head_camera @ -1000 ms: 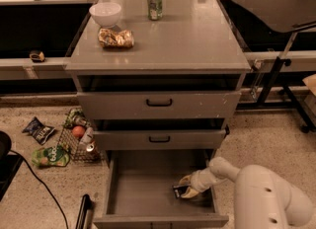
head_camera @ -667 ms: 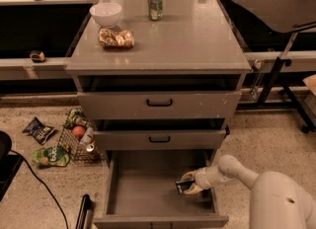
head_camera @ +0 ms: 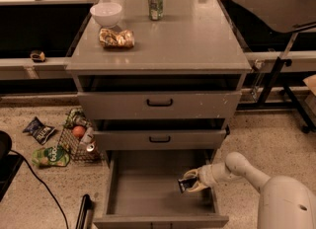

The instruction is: Pick rxbar blueberry from bottom drawer and place on counter

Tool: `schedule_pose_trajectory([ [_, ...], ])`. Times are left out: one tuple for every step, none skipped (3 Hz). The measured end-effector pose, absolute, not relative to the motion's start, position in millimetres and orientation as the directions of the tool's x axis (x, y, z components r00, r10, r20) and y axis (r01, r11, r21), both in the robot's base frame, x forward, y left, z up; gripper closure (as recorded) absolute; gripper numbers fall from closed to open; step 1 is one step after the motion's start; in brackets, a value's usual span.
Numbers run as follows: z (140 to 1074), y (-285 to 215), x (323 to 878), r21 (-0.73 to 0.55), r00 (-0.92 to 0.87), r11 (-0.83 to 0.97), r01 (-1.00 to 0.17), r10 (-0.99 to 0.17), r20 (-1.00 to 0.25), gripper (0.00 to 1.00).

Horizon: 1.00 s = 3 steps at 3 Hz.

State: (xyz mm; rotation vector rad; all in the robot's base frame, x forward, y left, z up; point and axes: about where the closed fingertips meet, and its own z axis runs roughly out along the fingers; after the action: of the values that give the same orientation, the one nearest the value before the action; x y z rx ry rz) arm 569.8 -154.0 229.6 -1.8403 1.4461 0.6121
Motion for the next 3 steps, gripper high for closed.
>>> schedule_pose_trajectory([
  [256, -150, 567, -0.259, 0.289, -0.143, -0.955, -0.641, -0.711, 1.0],
  [327, -159, 568, -0.284, 0.278, -0.109, -0.953, -0.693, -0.665, 1.0],
  [391, -160, 555, -0.266, 0.222, -0.062, -0.962, -0.743, -0.631, 1.0],
])
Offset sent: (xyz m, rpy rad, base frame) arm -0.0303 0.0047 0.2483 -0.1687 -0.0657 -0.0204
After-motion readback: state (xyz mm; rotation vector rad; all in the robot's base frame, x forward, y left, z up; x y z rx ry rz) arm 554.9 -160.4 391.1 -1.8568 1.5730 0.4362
